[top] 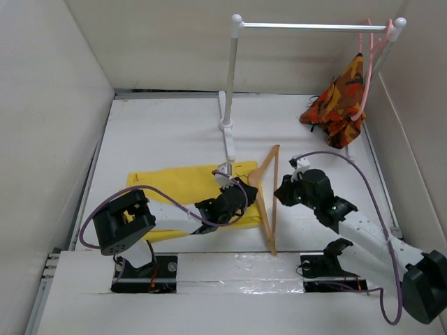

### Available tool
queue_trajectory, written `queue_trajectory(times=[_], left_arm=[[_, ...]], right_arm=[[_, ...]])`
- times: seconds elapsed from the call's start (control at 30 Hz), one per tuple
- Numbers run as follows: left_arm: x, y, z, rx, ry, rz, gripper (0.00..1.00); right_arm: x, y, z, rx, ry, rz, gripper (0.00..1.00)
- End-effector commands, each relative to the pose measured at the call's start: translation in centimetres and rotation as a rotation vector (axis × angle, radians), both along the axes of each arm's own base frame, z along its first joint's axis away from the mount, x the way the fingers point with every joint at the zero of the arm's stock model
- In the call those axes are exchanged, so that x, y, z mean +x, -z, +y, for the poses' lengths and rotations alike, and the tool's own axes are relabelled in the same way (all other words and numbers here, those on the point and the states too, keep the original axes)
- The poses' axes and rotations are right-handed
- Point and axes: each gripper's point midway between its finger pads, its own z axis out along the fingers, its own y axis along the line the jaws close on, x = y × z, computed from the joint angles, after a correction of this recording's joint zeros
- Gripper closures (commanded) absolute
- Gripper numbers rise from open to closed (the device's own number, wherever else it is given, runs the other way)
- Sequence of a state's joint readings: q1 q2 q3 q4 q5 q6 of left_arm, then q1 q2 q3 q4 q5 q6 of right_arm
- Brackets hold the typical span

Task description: Place the trousers on the hanger

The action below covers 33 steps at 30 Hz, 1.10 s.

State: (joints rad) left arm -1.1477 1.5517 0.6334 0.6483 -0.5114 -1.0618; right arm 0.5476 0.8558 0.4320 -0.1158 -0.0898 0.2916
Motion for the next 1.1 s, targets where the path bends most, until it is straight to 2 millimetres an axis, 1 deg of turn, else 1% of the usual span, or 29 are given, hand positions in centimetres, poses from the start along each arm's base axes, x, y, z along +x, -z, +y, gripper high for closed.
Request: queue_trajectory(times=[0.0,0.03,0.07,0.1,0.17,0.2,0.23,0.3,0.33,0.4,0.43,0.47,0.53,0.6,0.63,0.67,0.7,0.77,0.8,0.83,0.9,0.93,1.0,1.03,1.07], left_arm=[[1.1,-1.4,1.6,-0.073,-0.122,-0.026,1.0],[1.0,-0.8,2.0,-0.06,-0.13,-0.019,1.0],[1.0,-0.5,2.2,-0.057,-0.136,-0.016,1.0],[1.1,-0.3,2.5,-0.051,-0.148,-0.016,1.0],[1.0,0.2,2.9,-0.035,-0.155,-0.011,1.0],[1.1,0.3,3.1,-0.024,-0.163,-0.016,1.0],[1.2,0.3,3.3,-0.017,-0.171,-0.017,1.0],[1.3,0.6,3.8,0.0,-0.186,-0.021,1.0],[1.2,0.7,4.0,0.004,-0.186,-0.021,1.0],[1.2,0.9,4.2,0.019,-0.188,-0.023,1.0],[1.2,1.0,4.2,0.029,-0.184,-0.023,1.0],[1.1,1.3,4.4,0.043,-0.186,-0.021,1.0],[1.1,1.7,4.6,0.049,-0.187,-0.017,1.0],[1.1,2.0,4.9,0.058,-0.196,-0.016,1.0],[1.1,2.0,5.0,0.062,-0.197,-0.018,1.0],[1.0,2.2,5.2,0.076,-0.199,-0.018,1.0],[1.1,2.2,5.4,0.085,-0.208,-0.022,1.0],[1.2,2.0,5.9,0.107,-0.218,-0.03,1.0],[1.4,1.8,6.1,0.123,-0.224,-0.045,1.0],[1.4,1.6,6.3,0.129,-0.224,-0.052,1.0],[1.4,1.3,6.6,0.15,-0.224,-0.071,1.0],[1.4,1.2,6.9,0.152,-0.223,-0.074,1.0],[1.5,1.4,7.5,0.165,-0.228,-0.076,1.0],[1.6,1.6,8.0,0.172,-0.232,-0.072,1.0],[1.4,1.7,8.2,0.175,-0.227,-0.071,1.0]], right_arm=[[1.7,-1.1,2.5,0.099,-0.064,-0.045,0.72],[2.1,-1.1,3.0,0.102,-0.076,-0.045,0.63],[2.4,-0.7,3.3,0.097,-0.084,-0.033,0.52],[2.6,0.9,3.6,0.082,-0.089,0.01,0.49],[3.5,1.2,4.3,0.101,-0.082,0.009,0.47],[3.9,1.0,4.9,0.121,-0.097,-0.004,0.47],[4.1,2.3,5.0,0.11,-0.093,0.028,0.46],[4.7,2.7,5.6,0.119,-0.092,0.043,0.43],[4.9,3.5,6.0,0.123,-0.105,0.061,0.41],[5.0,4.0,6.6,0.138,-0.117,0.081,0.4],[5.0,3.9,7.0,0.156,-0.134,0.074,0.39],[5.0,4.7,7.1,0.157,-0.133,0.097,0.39],[5.0,5.2,7.3,0.164,-0.133,0.103,0.39],[4.8,6.1,7.3,0.162,-0.13,0.125,0.4],[4.7,6.1,7.5,0.175,-0.142,0.124,0.43],[4.9,6.1,7.3,0.188,-0.134,0.129,0.64],[5.3,5.8,7.2,0.208,-0.131,0.116,0.77],[4.8,5.4,7.1,0.245,-0.138,0.117,1.0],[5.3,5.0,6.4,0.255,-0.114,0.102,1.0],[5.4,3.8,6.0,0.265,-0.107,0.072,1.0],[5.4,3.1,5.0,0.251,-0.088,0.046,1.0],[5.6,2.3,3.9,0.244,-0.06,0.028,1.0],[5.4,2.0,2.5,0.222,-0.04,0.011,1.0],[5.5,1.0,1.3,0.226,-0.013,-0.013,1.0],[5.4,0.7,0.7,0.223,0.0,-0.027,1.0]])
